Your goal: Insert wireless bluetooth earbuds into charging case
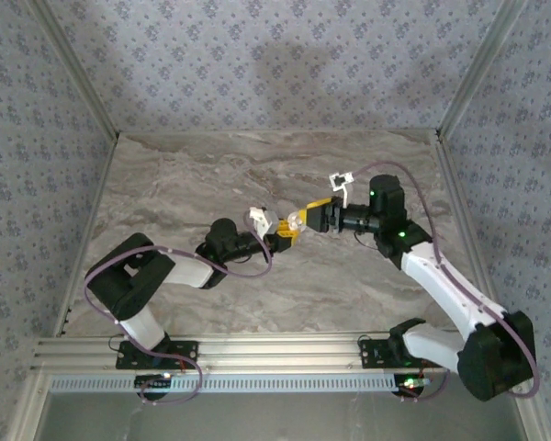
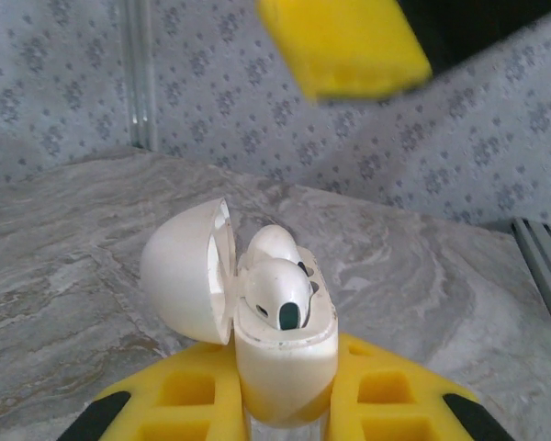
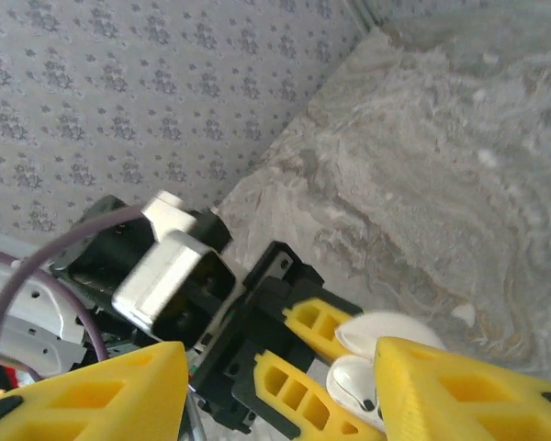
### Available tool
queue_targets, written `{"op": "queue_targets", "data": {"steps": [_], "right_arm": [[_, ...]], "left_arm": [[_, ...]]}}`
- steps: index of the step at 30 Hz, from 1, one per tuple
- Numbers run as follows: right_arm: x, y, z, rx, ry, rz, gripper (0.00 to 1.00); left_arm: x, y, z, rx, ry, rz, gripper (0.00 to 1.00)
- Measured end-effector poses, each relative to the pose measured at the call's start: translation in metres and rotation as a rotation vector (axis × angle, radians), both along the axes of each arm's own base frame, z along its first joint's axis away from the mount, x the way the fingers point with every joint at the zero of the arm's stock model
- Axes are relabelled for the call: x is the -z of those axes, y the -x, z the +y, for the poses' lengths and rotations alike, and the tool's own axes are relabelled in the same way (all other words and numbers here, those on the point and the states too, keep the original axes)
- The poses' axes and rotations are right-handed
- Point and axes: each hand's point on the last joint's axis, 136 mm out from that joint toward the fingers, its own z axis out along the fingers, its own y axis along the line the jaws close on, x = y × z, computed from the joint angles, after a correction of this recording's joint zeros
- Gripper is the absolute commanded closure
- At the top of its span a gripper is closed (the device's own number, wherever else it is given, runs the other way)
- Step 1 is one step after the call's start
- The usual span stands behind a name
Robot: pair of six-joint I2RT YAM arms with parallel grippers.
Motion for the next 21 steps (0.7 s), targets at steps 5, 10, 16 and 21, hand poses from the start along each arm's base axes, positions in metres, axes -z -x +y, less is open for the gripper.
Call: {"op": "queue_targets", "data": {"steps": [5,10,16,21], "right_arm": [[-0.019,0.019,-0.016,-0.042,0.141,-0.238,0.35],[0.002,0.028,-0.024,-0.102,0.293,-0.358,0.24],[0.03,0.035,-0.027,-0.222,0.425,-0.45,0.15],[0.045,0.046,-0.019,-0.338,0.479,-0.543,0.12]], "left_arm": [[0.0,0.014,-0.001,0.074,-0.097,-0.046,0.84],[0.006,0.03,-0.004,0.145,-0.244,-0.124,0.84],[0.032,0.044,0.001,0.221,-0.412,-0.157,0.83],[0.05,0.051,0.008,0.254,-0.487,-0.145,0.83]]}}
